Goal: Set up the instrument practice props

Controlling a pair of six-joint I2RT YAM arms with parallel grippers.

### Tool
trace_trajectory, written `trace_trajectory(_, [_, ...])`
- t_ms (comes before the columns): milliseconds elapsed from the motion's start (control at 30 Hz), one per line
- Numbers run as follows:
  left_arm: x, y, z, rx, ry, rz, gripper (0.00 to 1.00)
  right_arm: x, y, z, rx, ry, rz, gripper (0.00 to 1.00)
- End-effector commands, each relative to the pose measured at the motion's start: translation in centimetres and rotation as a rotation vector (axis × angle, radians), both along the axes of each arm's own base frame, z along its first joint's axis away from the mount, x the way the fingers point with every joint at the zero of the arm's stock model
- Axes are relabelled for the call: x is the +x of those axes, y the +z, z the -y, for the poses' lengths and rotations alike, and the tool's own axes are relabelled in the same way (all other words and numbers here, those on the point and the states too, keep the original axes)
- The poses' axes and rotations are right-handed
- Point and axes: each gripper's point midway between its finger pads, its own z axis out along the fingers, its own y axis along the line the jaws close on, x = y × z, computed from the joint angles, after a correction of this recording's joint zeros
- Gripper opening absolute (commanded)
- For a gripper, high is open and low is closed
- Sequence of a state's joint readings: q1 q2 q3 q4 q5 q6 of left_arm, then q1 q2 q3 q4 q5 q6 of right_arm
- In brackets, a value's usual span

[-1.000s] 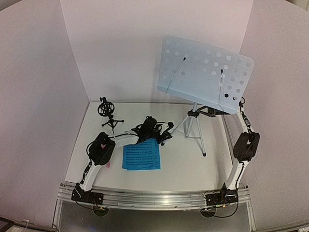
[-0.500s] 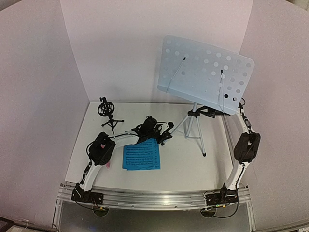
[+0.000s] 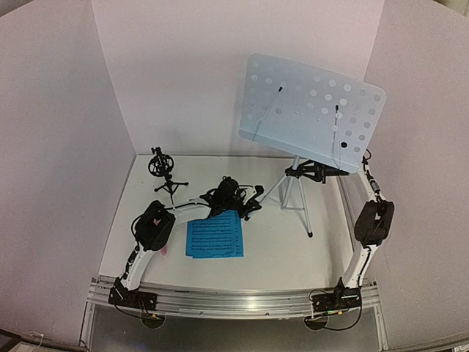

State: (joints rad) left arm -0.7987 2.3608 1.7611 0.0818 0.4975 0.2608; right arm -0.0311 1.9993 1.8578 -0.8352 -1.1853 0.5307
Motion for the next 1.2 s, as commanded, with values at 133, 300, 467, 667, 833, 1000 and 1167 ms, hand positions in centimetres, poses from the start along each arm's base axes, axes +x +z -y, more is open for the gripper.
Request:
trace_trajectory(133, [2.2,1.0,-0.7,0.014,0.101,0.039,0.00,0.5,2.2,2.4,-0.088,-0.082,0.054,0.48])
trace_trajectory(300, [2.3,0.9,-0.8,0.010,0.117,0.025,0.00,0.5,2.4,4.6,-0.222,-0.110,0.234,0.49])
trace_trajectory(467, [2.1,0.3,-0.9,0.009,0.122,-0.006,0.00,0.7,3.1,4.9,-0.285,-0.078,0.418,0.49])
trace_trajectory(667, [2.1,0.0,-0.9,0.013,0.127,-0.012,0.00,-0.4,3.8,5.7,-0.433,-0.007,0.817,0.51])
trace_trajectory(833, [2.2,0.2,-0.8,0.012,0.120,0.000,0.00,-2.1,4.2,5.3,-0.487,0.015,1.318,0.57])
trace_trajectory(1000, [2.2,0.1,-0.7,0.013,0.104,0.017,0.00,-4.0,3.4,4.6,-0.532,0.055,1.682,0.59])
trace_trajectory(1167, [2.0,0.1,-0.7,0.017,0.095,0.016,0.00,-3.9,3.8,4.5,-0.692,0.052,1.891,0.58])
